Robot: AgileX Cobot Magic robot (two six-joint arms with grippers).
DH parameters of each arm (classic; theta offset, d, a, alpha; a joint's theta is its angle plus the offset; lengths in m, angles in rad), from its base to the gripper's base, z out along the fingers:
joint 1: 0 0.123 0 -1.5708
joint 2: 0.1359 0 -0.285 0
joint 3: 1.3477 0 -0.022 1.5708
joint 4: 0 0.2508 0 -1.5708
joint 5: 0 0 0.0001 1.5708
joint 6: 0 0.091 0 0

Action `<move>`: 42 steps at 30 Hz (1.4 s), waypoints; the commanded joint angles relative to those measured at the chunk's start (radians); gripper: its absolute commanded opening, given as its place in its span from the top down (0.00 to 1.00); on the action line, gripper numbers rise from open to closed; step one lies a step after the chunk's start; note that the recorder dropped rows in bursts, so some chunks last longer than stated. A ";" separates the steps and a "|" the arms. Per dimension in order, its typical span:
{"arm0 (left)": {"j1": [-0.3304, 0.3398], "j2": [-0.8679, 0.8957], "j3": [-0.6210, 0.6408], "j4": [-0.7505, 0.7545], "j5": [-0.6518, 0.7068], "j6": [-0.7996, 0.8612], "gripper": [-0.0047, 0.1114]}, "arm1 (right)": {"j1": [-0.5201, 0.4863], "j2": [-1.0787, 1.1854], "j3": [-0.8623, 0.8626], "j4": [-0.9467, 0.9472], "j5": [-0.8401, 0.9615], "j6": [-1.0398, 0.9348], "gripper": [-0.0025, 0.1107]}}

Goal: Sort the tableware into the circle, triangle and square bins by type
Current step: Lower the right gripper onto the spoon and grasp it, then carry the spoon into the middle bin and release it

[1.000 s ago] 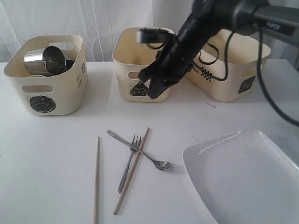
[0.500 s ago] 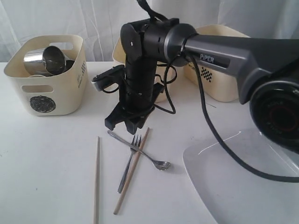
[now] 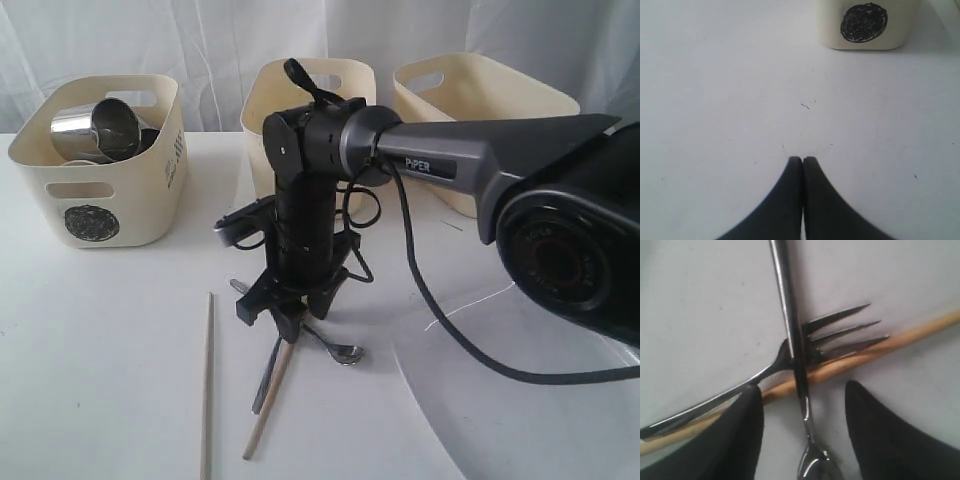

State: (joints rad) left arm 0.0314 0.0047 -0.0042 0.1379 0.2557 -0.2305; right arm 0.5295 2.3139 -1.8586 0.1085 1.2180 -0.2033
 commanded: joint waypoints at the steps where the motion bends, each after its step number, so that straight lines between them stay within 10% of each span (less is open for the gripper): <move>1: -0.009 -0.005 0.004 -0.006 -0.005 -0.004 0.96 | -0.001 -0.002 0.062 0.029 0.003 0.006 0.56; 6: -0.009 -0.005 0.004 -0.006 -0.005 -0.004 0.96 | -0.001 -0.002 0.126 0.029 0.003 -0.065 0.62; 12: -0.009 -0.005 0.004 -0.006 -0.005 -0.004 0.96 | -0.001 -0.002 0.161 0.027 0.003 -0.083 0.97; 36: -0.009 -0.005 0.004 -0.006 -0.005 -0.004 0.96 | -0.007 -0.199 -0.006 -0.003 0.003 -0.068 0.98; 42: -0.009 -0.005 0.004 -0.006 -0.005 -0.004 0.96 | -0.065 -0.212 -0.006 0.077 -0.312 0.028 0.98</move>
State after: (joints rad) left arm 0.0314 0.0047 -0.0042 0.1379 0.2557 -0.2305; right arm 0.4998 2.1231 -1.8595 0.1325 1.0281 -0.2015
